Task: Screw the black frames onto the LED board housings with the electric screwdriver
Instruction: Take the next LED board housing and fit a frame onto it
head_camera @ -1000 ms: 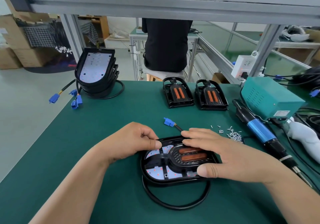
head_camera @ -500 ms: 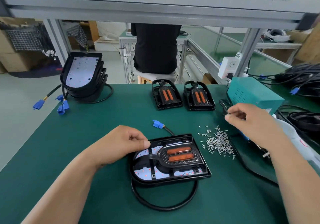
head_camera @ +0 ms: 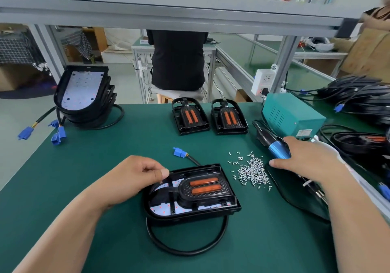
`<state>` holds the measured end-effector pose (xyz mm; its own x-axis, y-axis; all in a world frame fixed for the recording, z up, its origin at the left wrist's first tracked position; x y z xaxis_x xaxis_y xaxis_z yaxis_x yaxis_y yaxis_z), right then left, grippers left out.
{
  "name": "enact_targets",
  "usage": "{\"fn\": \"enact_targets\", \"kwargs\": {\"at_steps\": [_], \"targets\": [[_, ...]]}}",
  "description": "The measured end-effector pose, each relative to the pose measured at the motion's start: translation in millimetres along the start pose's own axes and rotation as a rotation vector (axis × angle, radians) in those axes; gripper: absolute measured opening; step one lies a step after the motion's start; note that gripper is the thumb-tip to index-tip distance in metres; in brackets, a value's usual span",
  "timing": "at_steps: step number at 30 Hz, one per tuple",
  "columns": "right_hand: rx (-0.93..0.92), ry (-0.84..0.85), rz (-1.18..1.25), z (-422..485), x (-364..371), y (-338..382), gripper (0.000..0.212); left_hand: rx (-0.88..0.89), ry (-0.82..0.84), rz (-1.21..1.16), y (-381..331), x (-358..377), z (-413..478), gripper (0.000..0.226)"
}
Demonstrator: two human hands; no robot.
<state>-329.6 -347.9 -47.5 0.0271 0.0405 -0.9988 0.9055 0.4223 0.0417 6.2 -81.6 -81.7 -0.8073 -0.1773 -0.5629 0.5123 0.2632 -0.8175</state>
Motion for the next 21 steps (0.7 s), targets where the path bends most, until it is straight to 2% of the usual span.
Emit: {"fn": "enact_targets", "kwargs": {"at_steps": [4, 6, 9, 12, 14, 16, 18, 21], "targets": [[0.002, -0.006, 0.000, -2.2, -3.3, 2.4, 0.079, -0.079, 0.068, -0.066, 8.7, 1.6, -1.4, 0.029], [0.011, -0.015, -0.004, -1.3, -2.5, 1.7, 0.073, -0.135, 0.051, -0.166, 15.6, 0.0, 0.5, 0.026], [0.007, -0.074, -0.014, 3.1, -3.4, -4.7, 0.059, -0.234, -0.073, -0.489, 25.9, -7.7, 4.1, 0.025], [0.021, -0.072, 0.148, 6.3, -3.8, -15.9, 0.051, -0.214, -0.126, -0.857, 24.3, -16.7, 4.7, 0.033], [0.021, -0.084, 0.432, 4.3, -8.4, -16.0, 0.040, -0.187, -0.112, -0.998, 21.1, -20.1, 3.9, 0.045], [0.020, -0.088, 0.984, -1.6, -11.5, -7.2, 0.026, -0.183, -0.081, -1.062, 19.1, -17.4, 3.5, 0.051], [0.005, -0.093, 1.427, -7.8, -17.4, 6.5, 0.023, -0.180, -0.062, -1.089, 16.7, -13.4, 4.5, 0.046], [-0.033, -0.113, 1.721, -16.3, -29.2, 24.8, 0.011, -0.163, -0.068, -1.084, 13.2, -12.2, 4.8, 0.032]]}}
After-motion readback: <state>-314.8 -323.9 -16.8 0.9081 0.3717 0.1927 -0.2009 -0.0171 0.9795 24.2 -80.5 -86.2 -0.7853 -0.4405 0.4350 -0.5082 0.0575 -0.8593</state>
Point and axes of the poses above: each hand's wrist, its own z-axis towards the middle knuckle, its own x-axis out of the palm, y = z × x, the point moved 9 cm from there along z, towards the middle knuckle, and after that the axes turned 7 degrees about z, right-handed, at the moved point
